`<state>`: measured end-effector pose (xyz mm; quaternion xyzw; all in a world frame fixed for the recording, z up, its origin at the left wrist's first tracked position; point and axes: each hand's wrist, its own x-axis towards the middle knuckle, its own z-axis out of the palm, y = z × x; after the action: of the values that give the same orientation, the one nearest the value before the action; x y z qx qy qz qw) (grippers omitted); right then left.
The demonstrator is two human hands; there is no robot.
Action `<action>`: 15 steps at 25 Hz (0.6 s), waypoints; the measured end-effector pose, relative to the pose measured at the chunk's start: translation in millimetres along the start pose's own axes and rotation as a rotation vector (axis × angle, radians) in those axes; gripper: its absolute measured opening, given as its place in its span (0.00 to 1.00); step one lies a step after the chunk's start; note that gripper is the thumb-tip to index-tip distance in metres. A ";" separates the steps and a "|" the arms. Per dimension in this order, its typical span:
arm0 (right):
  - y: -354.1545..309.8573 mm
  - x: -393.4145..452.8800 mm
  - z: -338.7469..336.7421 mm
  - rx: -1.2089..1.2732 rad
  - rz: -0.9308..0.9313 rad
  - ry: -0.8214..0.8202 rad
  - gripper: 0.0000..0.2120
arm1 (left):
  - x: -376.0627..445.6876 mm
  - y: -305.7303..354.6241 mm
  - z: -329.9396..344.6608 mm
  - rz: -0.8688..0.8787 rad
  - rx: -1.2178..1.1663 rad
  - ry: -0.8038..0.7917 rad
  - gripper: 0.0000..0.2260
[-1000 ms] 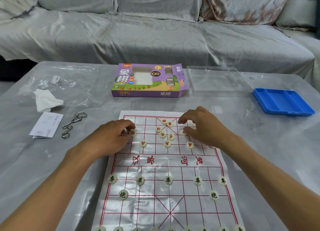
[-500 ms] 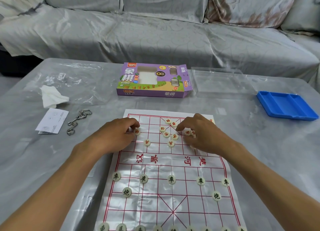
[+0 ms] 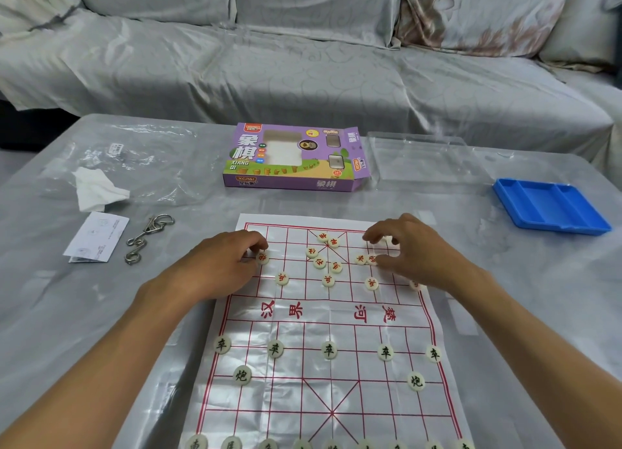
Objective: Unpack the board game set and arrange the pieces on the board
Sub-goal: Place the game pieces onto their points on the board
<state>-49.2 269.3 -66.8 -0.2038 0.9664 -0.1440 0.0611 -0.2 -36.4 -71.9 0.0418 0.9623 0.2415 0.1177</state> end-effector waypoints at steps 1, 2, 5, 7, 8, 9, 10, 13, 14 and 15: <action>2.0 -1.1 -0.1 0.006 0.010 -0.020 0.17 | -0.1 0.3 0.0 0.001 0.001 0.004 0.12; 2.5 -1.4 1.7 0.005 0.014 -0.032 0.17 | -0.2 0.1 0.3 0.002 0.003 0.006 0.12; 3.6 0.1 5.6 -0.011 0.005 -0.010 0.15 | -0.6 -0.2 0.6 0.006 0.010 0.010 0.10; 6.0 0.8 3.7 -0.009 0.020 0.010 0.13 | -0.5 -0.9 0.7 0.005 0.010 0.009 0.11; 6.9 0.9 3.0 -0.012 0.023 0.008 0.13 | -0.5 -0.7 0.5 0.003 0.010 0.007 0.11; 7.0 0.3 2.7 -0.021 0.020 0.002 0.12 | -0.8 -0.1 0.1 0.002 0.013 0.004 0.12; 5.6 -0.4 3.4 -0.032 0.018 -0.009 0.12 | -1.1 0.5 0.0 0.000 0.015 0.000 0.12; 0.5 -1.5 7.5 -0.060 0.022 -0.020 0.13 | -1.6 1.9 -0.4 0.001 0.011 0.006 0.12; -0.5 -1.3 8.3 -0.067 0.019 -0.017 0.13 | -1.7 2.0 -0.6 -0.001 0.013 0.007 0.12; -0.9 -0.7 9.1 -0.072 0.015 -0.013 0.13 | -1.7 2.2 -0.7 -0.001 0.017 0.007 0.11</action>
<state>-46.7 266.5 -75.2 -0.1996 0.9721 -0.1072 0.0609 1.3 -35.1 -70.0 0.0414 0.9648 0.2335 0.1139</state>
